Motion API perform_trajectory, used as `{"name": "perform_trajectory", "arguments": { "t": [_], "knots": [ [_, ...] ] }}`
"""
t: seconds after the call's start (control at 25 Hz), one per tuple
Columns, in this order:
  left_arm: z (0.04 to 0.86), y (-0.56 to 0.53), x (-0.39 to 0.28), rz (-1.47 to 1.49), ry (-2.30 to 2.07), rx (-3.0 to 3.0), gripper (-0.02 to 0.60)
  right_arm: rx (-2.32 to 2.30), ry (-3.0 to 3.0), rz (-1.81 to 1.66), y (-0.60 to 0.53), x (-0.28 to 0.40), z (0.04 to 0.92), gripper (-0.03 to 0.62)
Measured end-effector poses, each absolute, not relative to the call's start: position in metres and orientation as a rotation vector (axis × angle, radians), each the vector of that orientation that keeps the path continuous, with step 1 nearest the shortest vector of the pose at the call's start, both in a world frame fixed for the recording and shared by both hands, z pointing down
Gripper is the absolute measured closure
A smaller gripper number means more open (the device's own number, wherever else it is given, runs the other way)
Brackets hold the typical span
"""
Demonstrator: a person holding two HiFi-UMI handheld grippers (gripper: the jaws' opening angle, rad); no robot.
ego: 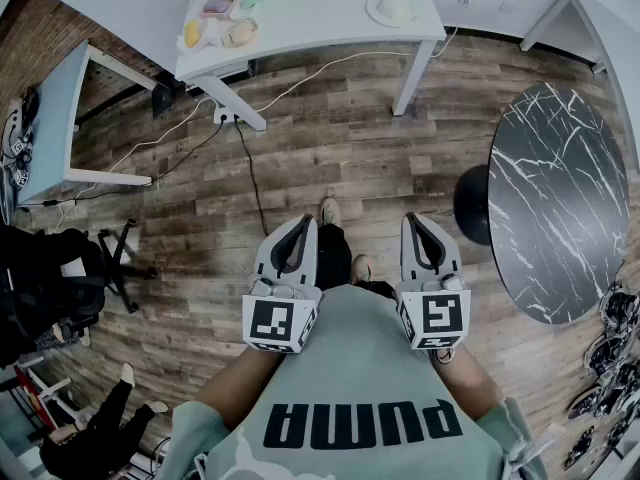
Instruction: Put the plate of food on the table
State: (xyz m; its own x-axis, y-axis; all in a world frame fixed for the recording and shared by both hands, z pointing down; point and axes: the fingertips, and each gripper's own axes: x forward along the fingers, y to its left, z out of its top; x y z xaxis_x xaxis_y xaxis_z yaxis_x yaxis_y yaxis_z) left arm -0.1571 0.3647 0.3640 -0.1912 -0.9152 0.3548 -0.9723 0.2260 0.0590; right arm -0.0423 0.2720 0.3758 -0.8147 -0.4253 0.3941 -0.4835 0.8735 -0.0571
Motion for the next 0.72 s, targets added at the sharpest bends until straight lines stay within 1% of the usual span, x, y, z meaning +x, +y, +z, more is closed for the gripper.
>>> {"name": "perform_trajectory", "arguments": {
  "t": [0.44,0.72],
  "knots": [
    [0.359,0.278,-0.251,0.235,-2.136,1.834,0.575,0.728,-2.631,0.236,0.199,-0.131,0.378,0.586],
    [0.353,0.232,-0.29,0.213,-2.06,1.931,0.575,0.831,-2.61,0.218,0.162,-0.167,0.363,0.586]
  ]
}}
